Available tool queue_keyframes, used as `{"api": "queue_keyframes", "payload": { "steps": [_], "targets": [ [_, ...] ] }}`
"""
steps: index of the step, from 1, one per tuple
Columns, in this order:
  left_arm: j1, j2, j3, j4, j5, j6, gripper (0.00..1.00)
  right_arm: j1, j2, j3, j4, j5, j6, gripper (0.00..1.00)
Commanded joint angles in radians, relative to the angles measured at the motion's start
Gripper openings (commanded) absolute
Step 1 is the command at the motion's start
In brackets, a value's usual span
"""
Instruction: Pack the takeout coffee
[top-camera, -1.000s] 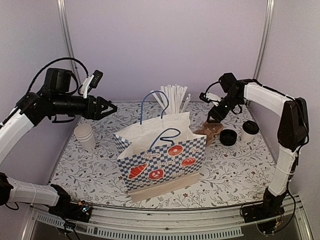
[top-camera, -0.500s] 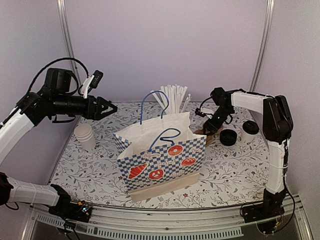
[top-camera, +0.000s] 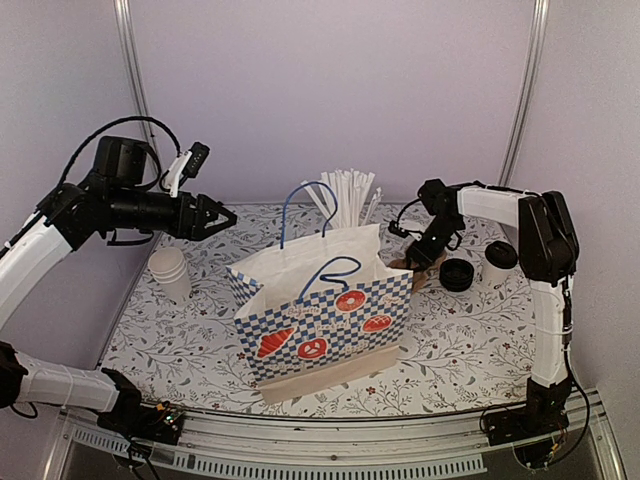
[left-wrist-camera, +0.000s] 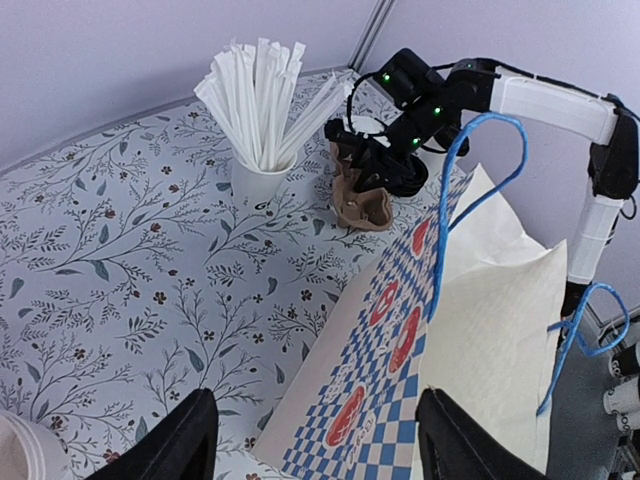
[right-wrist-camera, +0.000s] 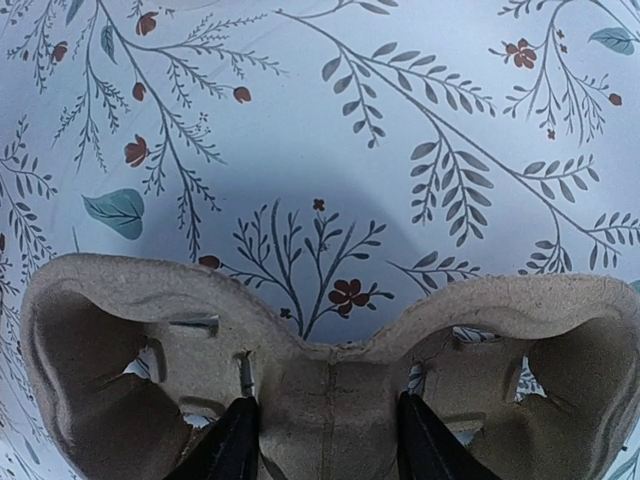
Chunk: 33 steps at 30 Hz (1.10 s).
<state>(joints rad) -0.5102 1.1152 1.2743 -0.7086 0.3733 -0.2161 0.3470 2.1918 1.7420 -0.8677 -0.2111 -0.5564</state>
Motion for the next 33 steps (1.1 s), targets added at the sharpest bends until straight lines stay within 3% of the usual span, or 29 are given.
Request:
{"api": "queue_keyframes", "payload": {
  "steps": [1, 4, 10, 20, 28, 33],
  "targets": [
    [-0.005, 0.005, -0.001, 0.016, 0.004, 0.002, 0.70, 0.006, 0.000, 0.019, 0.001, 0.009, 0.015, 0.45],
    [-0.005, 0.005, -0.007, 0.023, 0.008, -0.001, 0.71, 0.006, -0.022, 0.016, 0.002, 0.006, 0.015, 0.39],
    [-0.005, 0.011, -0.004, 0.026, 0.015, -0.002, 0.70, 0.017, -0.075, 0.020, -0.014, 0.022, 0.023, 0.39],
    [-0.006, 0.020, -0.013, 0.036, 0.024, 0.000, 0.70, 0.022, -0.301, -0.064, -0.088, 0.030, 0.000, 0.40],
    [-0.006, 0.032, -0.004, 0.037, 0.040, -0.011, 0.69, 0.023, -0.556, -0.341, -0.125, 0.041, -0.161, 0.41],
    [-0.006, 0.043, -0.001, 0.042, 0.039, -0.012, 0.69, 0.023, -0.785, -0.615, -0.185, -0.038, -0.445, 0.48]
  ]
}}
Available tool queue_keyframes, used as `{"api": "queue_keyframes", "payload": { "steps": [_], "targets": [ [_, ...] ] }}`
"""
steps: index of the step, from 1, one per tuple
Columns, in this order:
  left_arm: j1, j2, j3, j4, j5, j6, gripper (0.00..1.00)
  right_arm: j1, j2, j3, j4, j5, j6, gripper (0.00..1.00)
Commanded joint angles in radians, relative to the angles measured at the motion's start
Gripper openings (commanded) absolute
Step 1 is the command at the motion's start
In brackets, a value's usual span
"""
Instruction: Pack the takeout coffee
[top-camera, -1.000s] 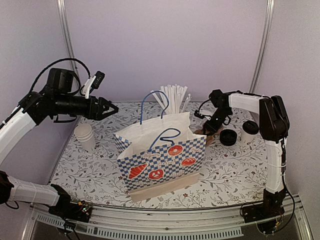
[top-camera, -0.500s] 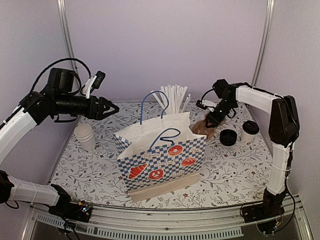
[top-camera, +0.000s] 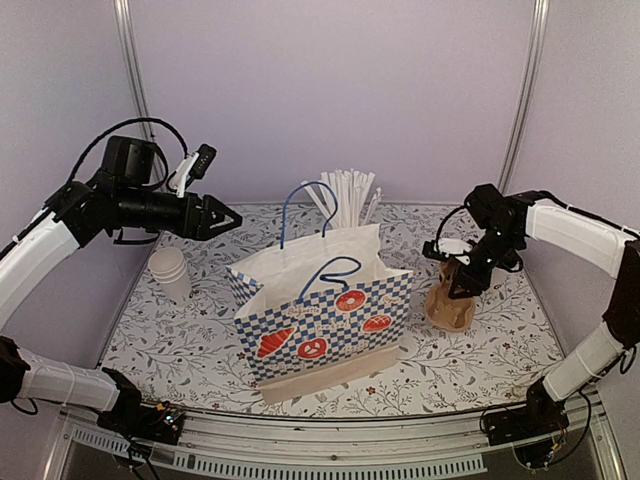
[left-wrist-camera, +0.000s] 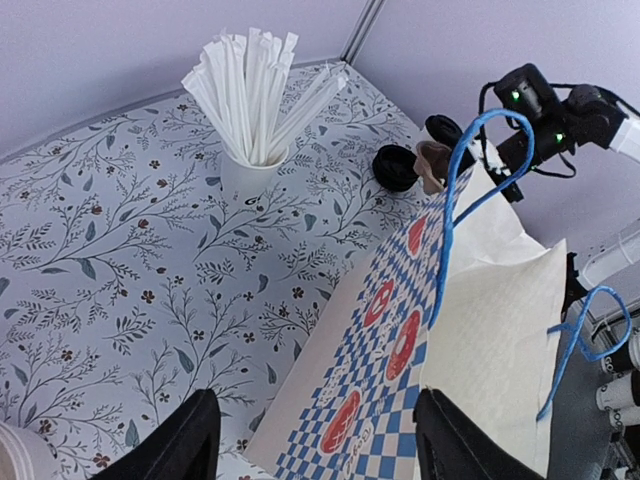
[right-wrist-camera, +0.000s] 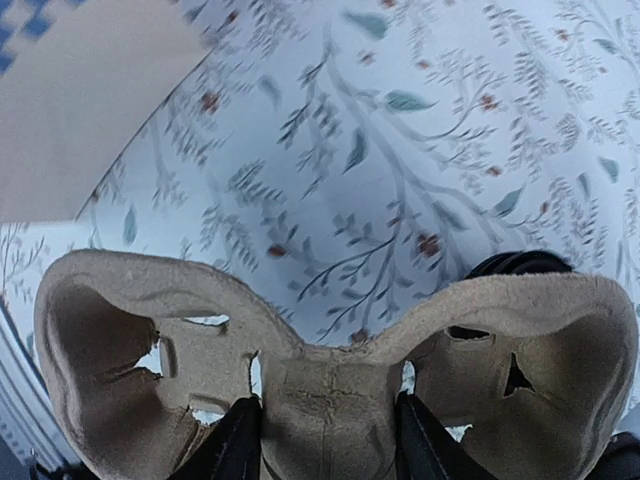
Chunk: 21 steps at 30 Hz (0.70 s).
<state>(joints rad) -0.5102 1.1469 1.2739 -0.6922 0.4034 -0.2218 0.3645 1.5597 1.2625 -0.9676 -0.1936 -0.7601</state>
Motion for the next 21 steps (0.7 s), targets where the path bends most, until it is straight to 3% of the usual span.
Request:
{"api": "queue_keyframes", "payload": {
  "steps": [1, 5, 10, 15, 21],
  "targets": [
    [-0.005, 0.014, -0.001, 0.027, 0.007, -0.004, 0.69, 0.008, -0.188, -0.168, -0.096, -0.063, -0.299, 0.49],
    [-0.006, 0.021, -0.009, 0.040, 0.010, -0.008, 0.69, 0.052, -0.298, -0.256, -0.093, -0.006, -0.465, 0.49],
    [-0.006, 0.021, -0.032, 0.049, 0.024, -0.030, 0.68, 0.125, -0.254, -0.252, -0.079, 0.049, -0.563, 0.49],
    [-0.005, -0.013, -0.036, 0.032, 0.007, -0.047, 0.68, 0.126, -0.151, -0.142, -0.132, 0.016, -0.492, 0.48],
    [-0.005, -0.043, -0.059, 0.052, -0.049, -0.041, 0.69, 0.029, -0.183, -0.260, 0.004, 0.090, -0.427, 0.44]
  ]
}}
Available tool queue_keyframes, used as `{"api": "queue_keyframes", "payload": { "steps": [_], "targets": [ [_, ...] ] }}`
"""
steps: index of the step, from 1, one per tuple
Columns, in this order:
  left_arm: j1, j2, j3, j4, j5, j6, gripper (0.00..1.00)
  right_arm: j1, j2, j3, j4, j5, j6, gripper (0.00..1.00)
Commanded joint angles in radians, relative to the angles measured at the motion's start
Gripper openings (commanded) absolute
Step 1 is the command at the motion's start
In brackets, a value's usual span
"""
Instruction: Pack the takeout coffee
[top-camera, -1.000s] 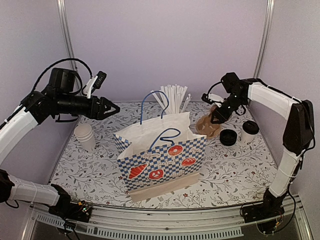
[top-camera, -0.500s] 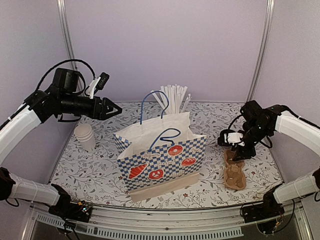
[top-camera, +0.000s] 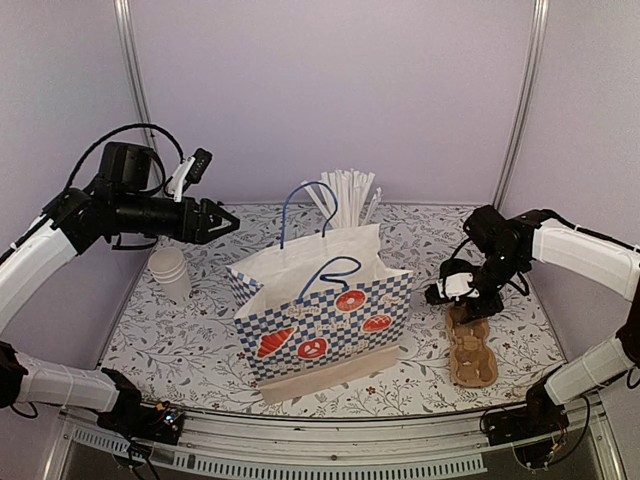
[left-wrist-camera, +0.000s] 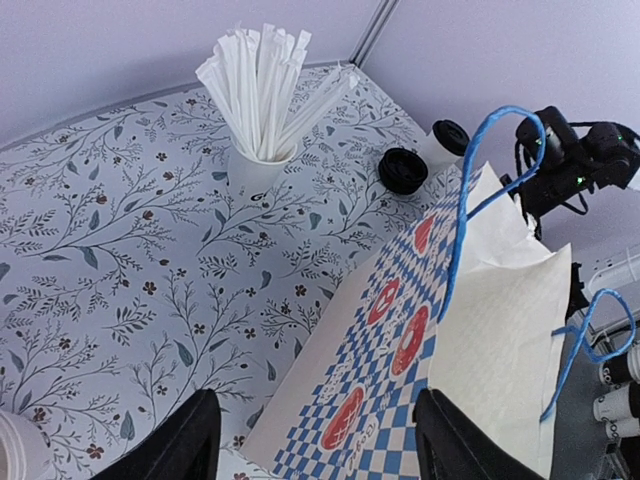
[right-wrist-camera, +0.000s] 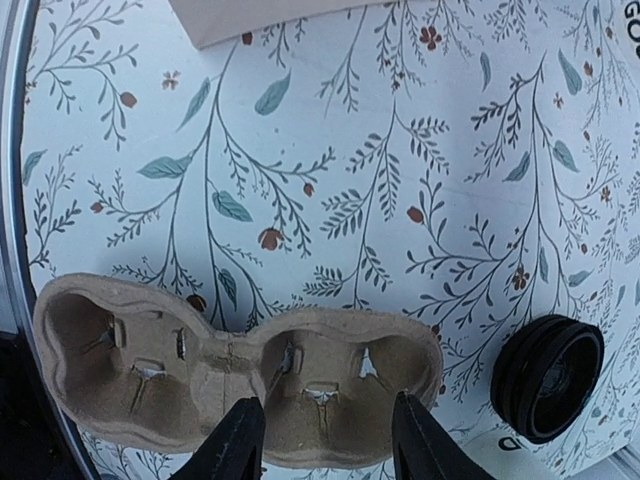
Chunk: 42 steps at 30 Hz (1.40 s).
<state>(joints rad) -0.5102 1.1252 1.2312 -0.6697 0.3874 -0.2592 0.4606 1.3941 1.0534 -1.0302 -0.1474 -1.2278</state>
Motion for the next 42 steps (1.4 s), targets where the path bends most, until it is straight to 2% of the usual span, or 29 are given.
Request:
{"api": "queue_keyframes", "payload": {
  "steps": [1, 5, 9, 15, 17, 20, 26, 30, 33, 34, 36, 39, 40, 42],
  "targets": [
    [-0.006, -0.015, -0.014, 0.036, -0.041, -0.004, 0.68, -0.086, -0.004, -0.048, 0.075, 0.034, 0.062, 0.40],
    [-0.006, 0.015, 0.016, 0.053, -0.136, -0.022, 0.65, -0.105, 0.073, -0.059, 0.116, -0.013, 0.146, 0.11],
    [0.001, -0.011, -0.024, 0.154, -0.286, -0.067, 0.65, -0.105, 0.111, -0.111, 0.242, -0.005, 0.184, 0.01],
    [0.001, -0.163, -0.104, 0.373, -0.372, -0.118, 0.70, -0.104, 0.251, -0.085, 0.342, 0.002, 0.251, 0.00],
    [0.000, -0.212, -0.123, 0.427, -0.437, -0.153, 0.79, -0.104, 0.286, -0.055, 0.365, -0.007, 0.272, 0.00],
    [0.001, -0.242, -0.110, 0.451, -0.505, -0.210, 0.98, -0.093, 0.346, 0.012, 0.367, -0.061, 0.313, 0.00],
    [0.001, -0.189, -0.019, 0.375, -0.540, -0.365, 1.00, -0.027, 0.433, 0.100, 0.377, -0.116, 0.391, 0.00],
    [0.001, -0.083, 0.111, 0.305, -0.341, -0.426, 1.00, -0.017, 0.441, 0.138, 0.354, -0.148, 0.434, 0.00],
    [-0.006, -0.018, 0.215, 0.316, -0.263, -0.492, 1.00, -0.019, 0.388, 0.137, 0.296, -0.153, 0.439, 0.02],
    [-0.007, -0.012, 0.226, 0.342, -0.248, -0.525, 1.00, -0.021, 0.353, 0.123, 0.283, -0.154, 0.438, 0.06],
    [-0.008, -0.011, 0.241, 0.386, -0.252, -0.611, 1.00, -0.035, 0.270, 0.105, 0.252, -0.170, 0.429, 0.20],
    [-0.010, 0.017, 0.310, 0.331, -0.291, -0.753, 1.00, -0.085, 0.149, 0.086, 0.232, -0.209, 0.430, 0.41],
    [-0.013, 0.041, 0.355, 0.283, -0.293, -0.775, 1.00, -0.107, 0.124, 0.078, 0.235, -0.224, 0.432, 0.46],
    [-0.029, 0.097, 0.446, 0.186, -0.288, -0.802, 1.00, -0.146, 0.081, 0.069, 0.245, -0.236, 0.437, 0.50]
  ]
}}
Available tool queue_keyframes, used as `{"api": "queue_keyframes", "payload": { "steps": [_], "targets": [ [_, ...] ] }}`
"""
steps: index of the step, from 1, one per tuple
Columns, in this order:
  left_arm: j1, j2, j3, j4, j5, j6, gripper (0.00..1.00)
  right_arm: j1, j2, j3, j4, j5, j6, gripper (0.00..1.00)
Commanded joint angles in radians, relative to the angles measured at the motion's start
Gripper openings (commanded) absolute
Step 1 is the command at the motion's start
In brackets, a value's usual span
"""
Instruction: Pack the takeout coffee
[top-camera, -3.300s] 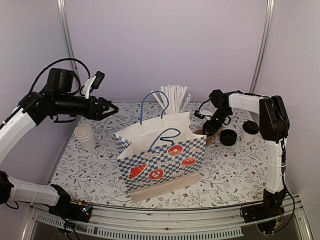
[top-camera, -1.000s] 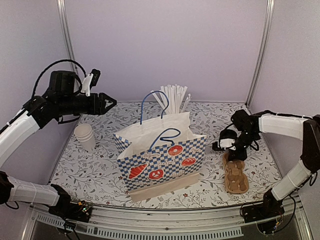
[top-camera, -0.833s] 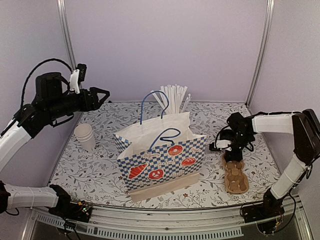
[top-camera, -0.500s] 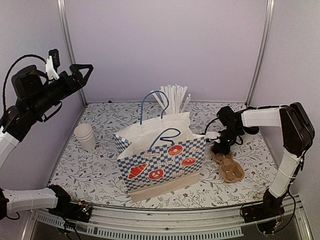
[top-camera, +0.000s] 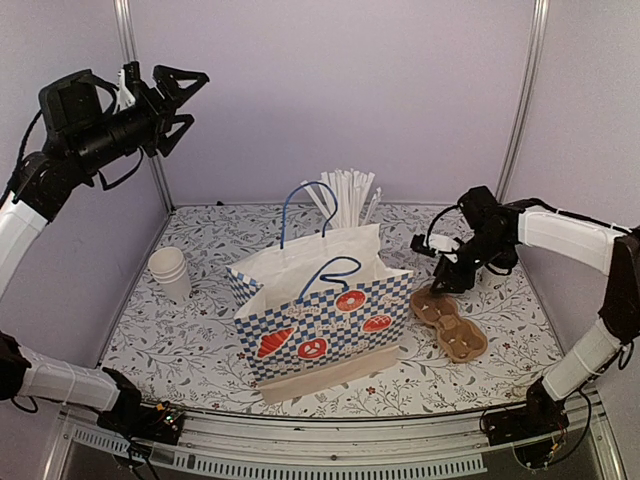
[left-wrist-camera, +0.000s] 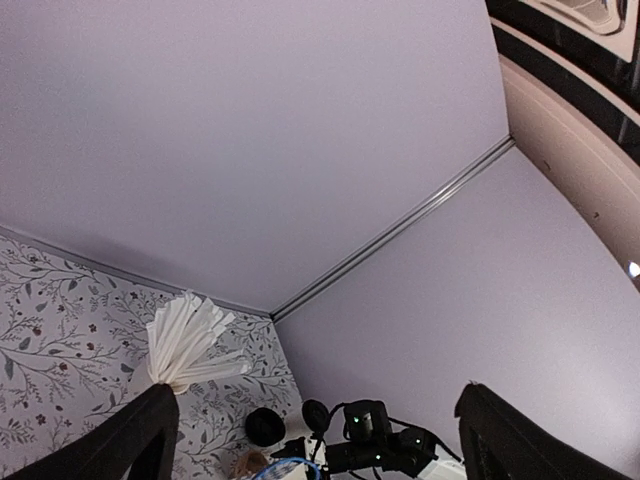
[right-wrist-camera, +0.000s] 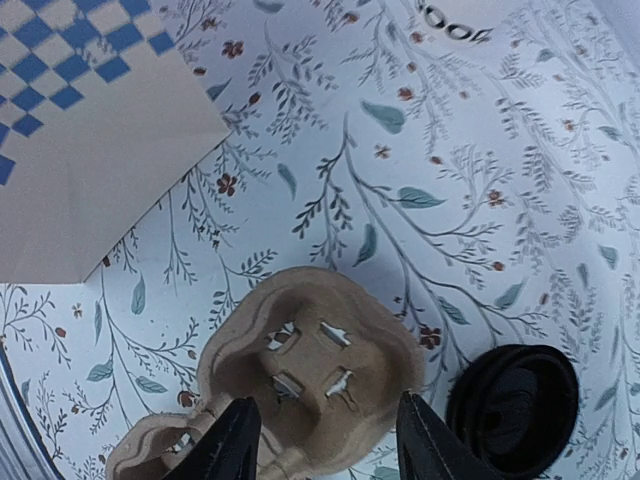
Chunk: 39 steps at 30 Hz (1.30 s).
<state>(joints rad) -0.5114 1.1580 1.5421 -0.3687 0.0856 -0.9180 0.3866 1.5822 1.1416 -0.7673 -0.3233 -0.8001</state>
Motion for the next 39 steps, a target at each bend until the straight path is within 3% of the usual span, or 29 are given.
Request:
{"api": "queue_keyframes", "payload": {
  "steps": [1, 6, 18, 21, 24, 25, 27, 31, 35, 39],
  "targets": [
    [-0.038, 0.091, 0.165, -0.142, 0.026, -0.151, 1.00, -0.086, -0.110, -0.022, -0.015, -0.060, 0.012, 0.51],
    [-0.087, 0.148, 0.182, -0.085, 0.133, -0.218, 1.00, -0.120, -0.091, -0.006, -0.004, -0.049, 0.033, 0.51],
    [-0.101, 0.180, 0.174, 0.029, 0.114, -0.126, 1.00, -0.125, -0.101, 0.008, -0.015, -0.067, 0.065, 0.57],
    [-0.128, 0.175, 0.086, 0.062, 0.102, 0.047, 1.00, -0.142, -0.151, -0.025, 0.007, -0.060, 0.082, 0.71],
    [-0.116, 0.084, -0.176, 0.249, 0.139, 0.319, 1.00, -0.180, -0.175, -0.046, 0.008, -0.088, 0.144, 0.98],
    [-0.115, 0.042, -0.263, 0.304, 0.128, 0.415, 1.00, -0.191, -0.176, -0.056, -0.006, -0.101, 0.164, 0.99],
    [-0.114, -0.038, -0.386, 0.266, -0.074, 0.496, 1.00, -0.197, -0.165, -0.077, -0.052, -0.131, 0.166, 0.99],
    [-0.109, -0.095, -0.449, 0.103, -0.433, 0.552, 1.00, -0.197, -0.112, -0.127, -0.114, -0.137, 0.131, 0.99],
    [-0.104, -0.077, -0.481, -0.004, -0.548, 0.552, 1.00, -0.197, -0.082, -0.176, -0.068, -0.053, 0.182, 0.88],
    [-0.100, -0.115, -0.528, -0.021, -0.539, 0.503, 1.00, -0.198, -0.109, -0.177, -0.034, 0.008, 0.219, 0.82]
  ]
}}
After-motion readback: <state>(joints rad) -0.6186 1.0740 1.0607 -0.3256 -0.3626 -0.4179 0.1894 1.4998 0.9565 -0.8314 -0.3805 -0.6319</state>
